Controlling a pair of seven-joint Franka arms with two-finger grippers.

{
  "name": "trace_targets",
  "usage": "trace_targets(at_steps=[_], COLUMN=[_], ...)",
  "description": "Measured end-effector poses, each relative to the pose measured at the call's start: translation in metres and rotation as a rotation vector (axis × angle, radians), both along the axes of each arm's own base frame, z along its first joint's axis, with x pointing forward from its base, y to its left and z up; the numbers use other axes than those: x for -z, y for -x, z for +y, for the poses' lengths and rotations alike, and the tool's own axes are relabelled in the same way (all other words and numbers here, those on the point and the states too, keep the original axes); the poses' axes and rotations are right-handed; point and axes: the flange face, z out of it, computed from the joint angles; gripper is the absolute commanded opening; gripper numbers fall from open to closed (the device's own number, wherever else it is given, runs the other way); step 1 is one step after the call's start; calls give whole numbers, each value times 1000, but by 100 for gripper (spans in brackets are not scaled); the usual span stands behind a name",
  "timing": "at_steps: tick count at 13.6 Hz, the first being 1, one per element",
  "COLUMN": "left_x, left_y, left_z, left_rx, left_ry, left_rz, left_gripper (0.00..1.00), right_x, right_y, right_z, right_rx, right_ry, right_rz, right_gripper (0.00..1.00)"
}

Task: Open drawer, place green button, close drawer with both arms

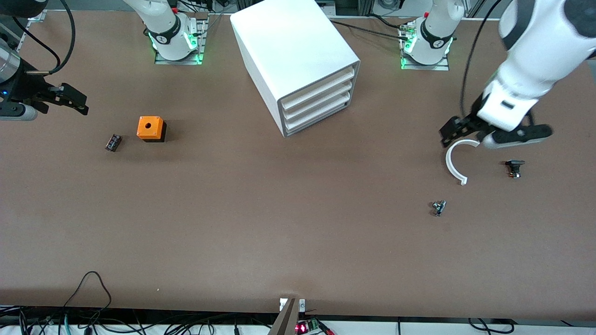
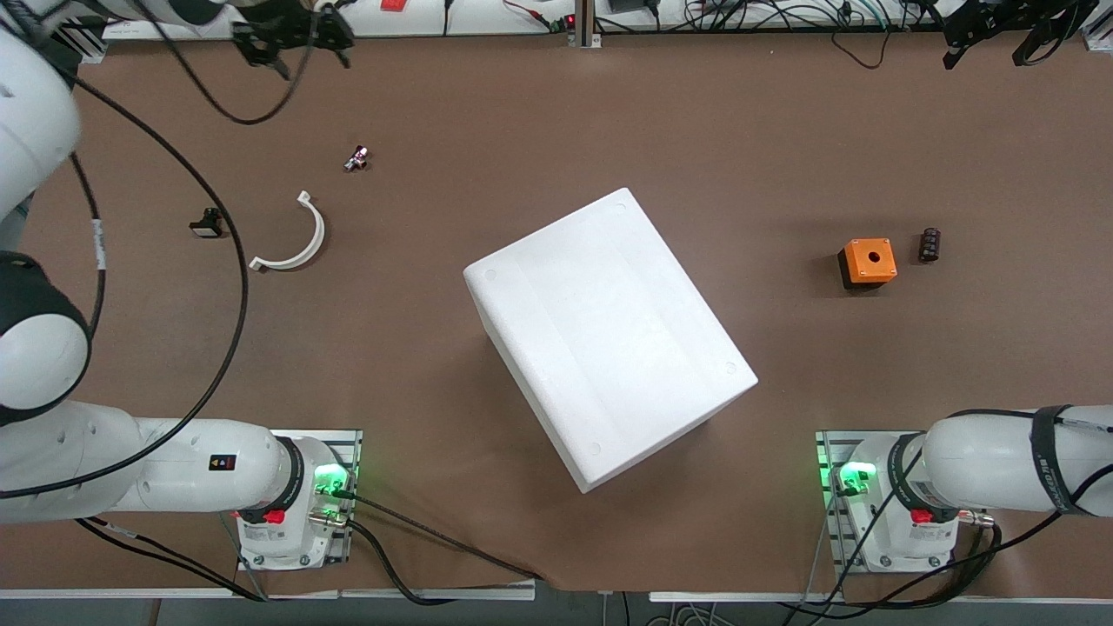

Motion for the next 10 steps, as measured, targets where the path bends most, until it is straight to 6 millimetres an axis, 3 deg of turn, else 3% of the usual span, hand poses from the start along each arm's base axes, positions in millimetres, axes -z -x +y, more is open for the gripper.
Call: trace_targets(at_steps=[3,5,7,10], left_x=[-38,-44,-39,-39], left_y=[14,15,13,9], left_z=[67,89,86,68], left_rx=[152,212,246,282], left_ry=[-16,-21,-41,-47], left_rz=[37,37,55,79], left_gripper=[100,100,100,100], right_x=[-3,-4,-5,-5], right_y=[0,0,1,4], right_z=[0,0,2,3], right_rx=[-4,-8,-12,-14], right_ry=[0,0,0,0], right_rz=[-6,-6,-3,1], right_gripper=[100,100,100,100])
